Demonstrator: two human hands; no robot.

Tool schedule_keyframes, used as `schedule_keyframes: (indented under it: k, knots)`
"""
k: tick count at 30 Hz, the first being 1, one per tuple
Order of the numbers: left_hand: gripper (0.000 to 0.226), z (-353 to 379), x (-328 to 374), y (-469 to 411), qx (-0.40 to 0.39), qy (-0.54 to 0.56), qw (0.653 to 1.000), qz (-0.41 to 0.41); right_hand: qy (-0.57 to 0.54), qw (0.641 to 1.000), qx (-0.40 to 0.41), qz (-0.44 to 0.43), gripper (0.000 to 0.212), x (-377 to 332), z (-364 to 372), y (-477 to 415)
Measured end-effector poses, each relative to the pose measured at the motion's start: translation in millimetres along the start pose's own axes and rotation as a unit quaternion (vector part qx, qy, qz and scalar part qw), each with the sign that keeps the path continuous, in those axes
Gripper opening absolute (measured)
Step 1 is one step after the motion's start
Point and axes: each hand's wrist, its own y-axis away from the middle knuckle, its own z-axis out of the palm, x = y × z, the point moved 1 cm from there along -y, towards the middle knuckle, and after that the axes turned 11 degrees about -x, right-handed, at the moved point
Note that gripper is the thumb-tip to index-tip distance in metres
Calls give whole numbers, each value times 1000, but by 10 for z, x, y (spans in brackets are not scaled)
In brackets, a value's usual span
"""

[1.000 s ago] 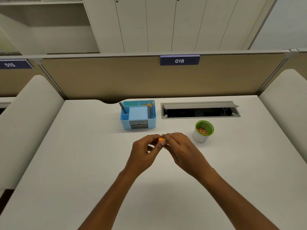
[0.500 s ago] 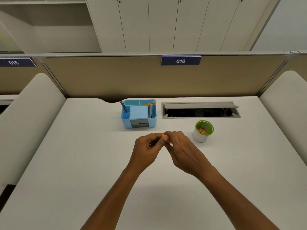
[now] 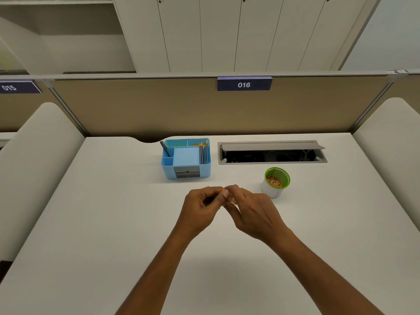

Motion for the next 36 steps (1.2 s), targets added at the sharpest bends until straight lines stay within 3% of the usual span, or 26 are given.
schedule_keyframes:
  k: [2,4,8,12,15,16,18,21,23,27,32,36]
  knots:
    - [28,7,-8,-29,0,35,999,-17,-75,997,11,24,29,42,31,-12]
    - [27,27,-2,-59,2,82,996,-31,-226,972,13,68,32,78,85,-14]
    - [26,60,-14,-138,7,201,977,-67,-539,828,7,151,36,154,200,-6]
    - [34,62,-110,-193,35,287,952,-103,-713,674,42,190,29,351,298,8]
    - [28,43,-207,-213,43,332,936,-112,-731,634,102,229,26,617,389,43]
    - [28,22,-234,-208,46,340,932,-112,-710,645,128,251,25,731,412,59]
    - [27,-2,-276,-205,52,345,930,-112,-604,714,162,316,26,1029,442,110]
    - [27,-7,-307,-200,49,299,948,-101,-337,846,114,399,33,1497,432,172]
    - [25,12,-302,-208,42,270,958,-93,-225,888,80,393,47,1731,413,173]
    - [22,46,-272,-264,44,251,963,-89,-187,906,63,376,76,1978,343,58]
    - [14,64,-344,-306,50,231,967,-99,-110,930,1,352,36,2121,358,-14]
    - [13,21,-399,-303,60,214,969,-106,-145,924,19,353,49,2136,390,0]
